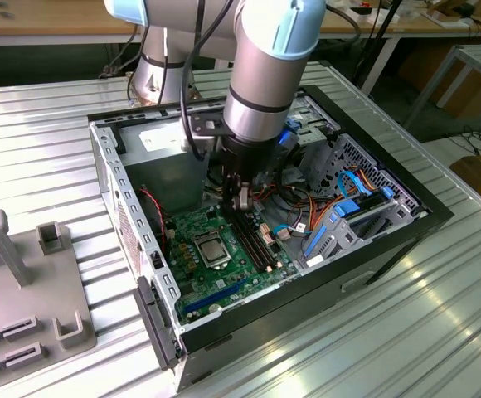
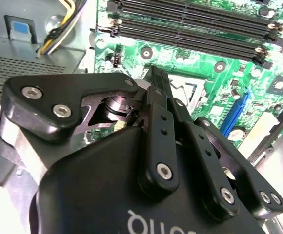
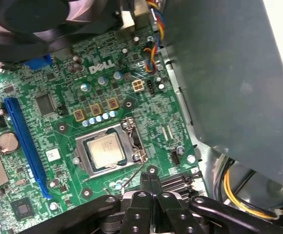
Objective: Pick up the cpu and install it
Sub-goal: 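Install the first cpu locking lever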
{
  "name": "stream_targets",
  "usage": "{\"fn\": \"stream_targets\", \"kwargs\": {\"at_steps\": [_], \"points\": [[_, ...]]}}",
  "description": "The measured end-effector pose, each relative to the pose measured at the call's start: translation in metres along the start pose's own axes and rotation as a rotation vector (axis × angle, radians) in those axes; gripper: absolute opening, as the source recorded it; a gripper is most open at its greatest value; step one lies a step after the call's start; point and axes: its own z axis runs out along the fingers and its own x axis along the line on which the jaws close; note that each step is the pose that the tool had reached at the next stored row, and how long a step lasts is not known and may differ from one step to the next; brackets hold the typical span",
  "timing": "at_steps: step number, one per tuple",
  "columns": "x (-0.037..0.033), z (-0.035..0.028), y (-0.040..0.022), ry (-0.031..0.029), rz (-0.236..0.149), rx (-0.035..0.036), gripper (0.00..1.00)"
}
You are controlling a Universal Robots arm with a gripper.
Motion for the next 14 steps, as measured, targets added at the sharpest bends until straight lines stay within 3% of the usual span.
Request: {"fn": "stream_targets", "kwargs": {"at_steps": [4, 10, 14], "points": [[0.0014, 0.0000, -0.0001, 0.0014, -0.031, 0.0014, 0.11], [0.0029, 0.0005, 0.0005, 0.0022, -0.116, 0.0040, 0.11], [0.0046, 0.0007, 0.0011, 0.0025, -0.144, 0.0048, 0.11]]}}
